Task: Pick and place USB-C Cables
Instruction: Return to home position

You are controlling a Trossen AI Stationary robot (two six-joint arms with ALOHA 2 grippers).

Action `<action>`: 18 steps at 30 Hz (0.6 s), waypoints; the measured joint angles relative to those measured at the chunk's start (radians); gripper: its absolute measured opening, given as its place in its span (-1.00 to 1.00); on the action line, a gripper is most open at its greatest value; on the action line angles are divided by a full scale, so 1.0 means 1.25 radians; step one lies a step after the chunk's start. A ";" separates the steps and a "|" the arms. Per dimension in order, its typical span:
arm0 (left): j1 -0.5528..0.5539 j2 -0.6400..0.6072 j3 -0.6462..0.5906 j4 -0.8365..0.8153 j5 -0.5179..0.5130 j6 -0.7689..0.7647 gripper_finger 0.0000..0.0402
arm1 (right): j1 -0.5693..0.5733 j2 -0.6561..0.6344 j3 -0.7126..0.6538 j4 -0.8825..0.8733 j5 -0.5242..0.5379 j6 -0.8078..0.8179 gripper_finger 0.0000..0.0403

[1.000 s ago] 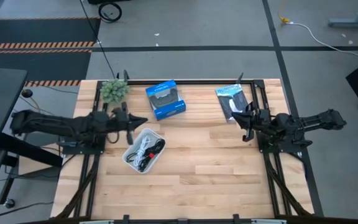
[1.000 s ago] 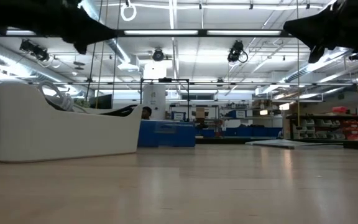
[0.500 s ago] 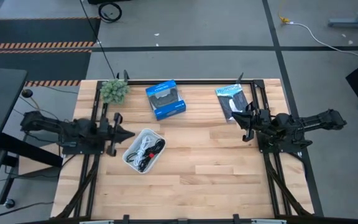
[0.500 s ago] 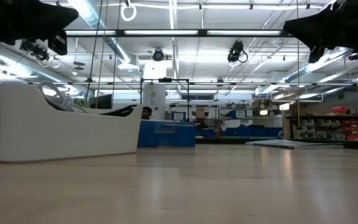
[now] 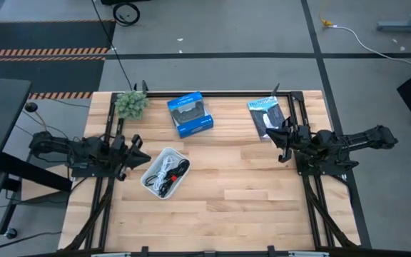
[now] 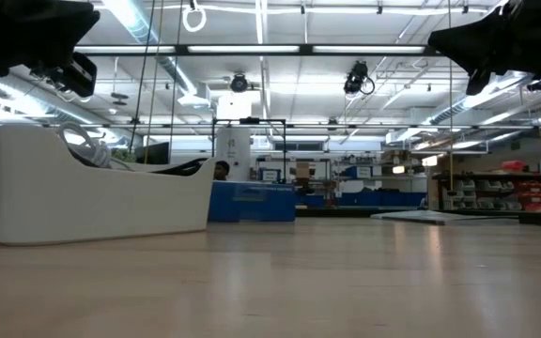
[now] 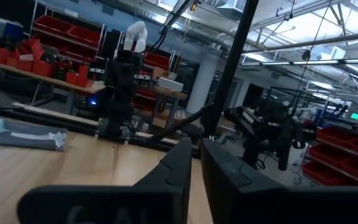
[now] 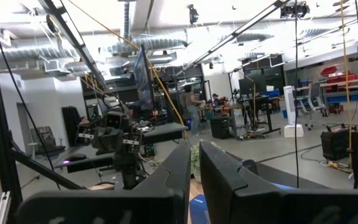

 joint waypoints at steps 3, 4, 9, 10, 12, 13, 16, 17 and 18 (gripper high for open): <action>0.000 0.000 0.000 0.000 0.000 0.007 -0.77 | 0.000 0.000 0.000 0.000 0.000 0.000 -0.80; 0.000 0.000 0.000 0.000 0.000 0.007 -0.77 | 0.000 0.000 0.000 0.000 0.000 0.000 -0.80; 0.000 0.000 0.000 0.000 0.000 0.004 -0.76 | 0.000 0.000 0.000 0.000 0.000 0.000 -0.80; 0.000 0.000 0.000 0.000 0.000 0.003 -0.76 | 0.000 0.000 0.000 0.000 0.000 0.000 -0.80; 0.000 0.000 0.000 0.000 0.000 0.004 -0.76 | 0.000 0.000 0.000 0.000 0.000 0.000 -0.81; 0.000 0.000 0.000 0.000 0.000 0.004 -0.76 | 0.000 0.000 0.000 0.000 0.000 0.000 -0.81; 0.000 0.000 0.000 0.000 0.000 0.003 -0.76 | 0.000 0.000 0.000 0.000 0.000 0.000 -0.81; 0.000 0.000 0.000 0.000 0.000 0.003 -0.76 | 0.000 0.000 0.000 0.000 0.000 0.000 -0.81; 0.000 0.000 0.000 0.000 0.000 0.003 -0.76 | 0.000 0.000 0.000 0.000 0.000 0.000 -0.81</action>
